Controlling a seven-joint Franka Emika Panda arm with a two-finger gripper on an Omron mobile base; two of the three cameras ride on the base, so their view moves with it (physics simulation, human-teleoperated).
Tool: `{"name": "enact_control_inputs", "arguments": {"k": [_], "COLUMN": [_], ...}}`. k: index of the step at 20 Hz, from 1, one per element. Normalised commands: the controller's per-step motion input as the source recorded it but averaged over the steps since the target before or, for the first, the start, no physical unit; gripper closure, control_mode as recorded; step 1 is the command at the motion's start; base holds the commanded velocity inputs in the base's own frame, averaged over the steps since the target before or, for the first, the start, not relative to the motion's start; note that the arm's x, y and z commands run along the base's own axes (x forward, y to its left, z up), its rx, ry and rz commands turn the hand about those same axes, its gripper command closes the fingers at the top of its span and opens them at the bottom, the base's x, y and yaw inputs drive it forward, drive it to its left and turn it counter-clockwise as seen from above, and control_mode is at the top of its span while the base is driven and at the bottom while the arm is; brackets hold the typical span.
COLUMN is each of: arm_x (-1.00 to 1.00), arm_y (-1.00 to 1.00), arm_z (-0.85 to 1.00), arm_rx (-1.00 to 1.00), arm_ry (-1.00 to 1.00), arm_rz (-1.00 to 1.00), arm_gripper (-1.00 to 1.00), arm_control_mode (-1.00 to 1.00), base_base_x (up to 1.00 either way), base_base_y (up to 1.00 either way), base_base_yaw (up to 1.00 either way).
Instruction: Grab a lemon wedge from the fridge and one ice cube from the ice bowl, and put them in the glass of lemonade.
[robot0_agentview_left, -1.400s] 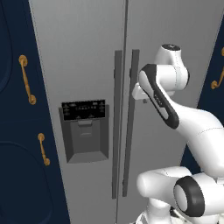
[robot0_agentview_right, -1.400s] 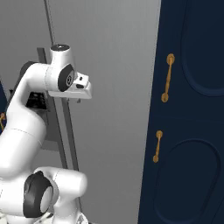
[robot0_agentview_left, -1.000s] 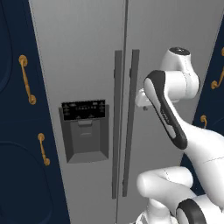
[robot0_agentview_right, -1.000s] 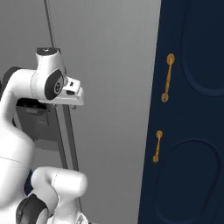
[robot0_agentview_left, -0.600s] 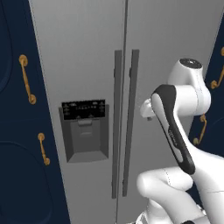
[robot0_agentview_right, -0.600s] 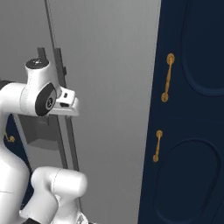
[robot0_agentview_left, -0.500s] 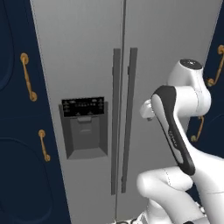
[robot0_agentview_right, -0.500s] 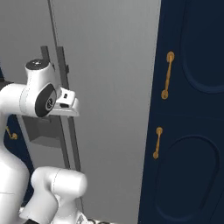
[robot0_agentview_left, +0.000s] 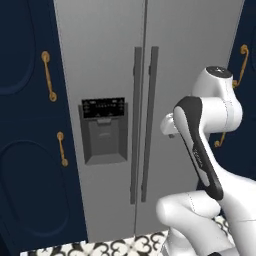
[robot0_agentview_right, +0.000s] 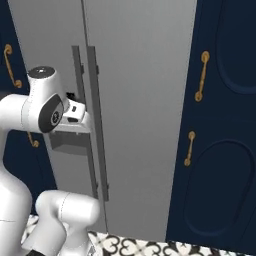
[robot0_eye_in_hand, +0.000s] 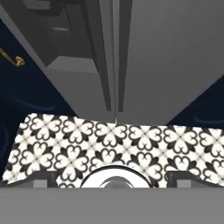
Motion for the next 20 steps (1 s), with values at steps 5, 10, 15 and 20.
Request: {"name": "enact_control_inputs", "arguments": {"k": [5, 10, 15, 20], "arm_x": [0.0, 0.0, 0.0, 0.0], "arm_y": [0.0, 0.0, 0.0, 0.0], "arm_z": [0.0, 0.0, 0.0, 0.0], "arm_rx": [0.0, 0.0, 0.0, 0.0], "arm_ry": [0.0, 0.0, 0.0, 0.0], "arm_rz": [0.0, 0.0, 0.0, 0.0], "arm_gripper": [-1.0, -1.0, -1.0, -1.0], "arm_control_mode": [1.0, 1.0, 1.0, 1.0], "base_base_x": [-0.1, 0.0, -0.03, 0.12], "base_base_y": [0.07, 0.0, 0.08, 0.01], "base_base_yaw": [0.12, 0.12, 0.0, -0.12]}}
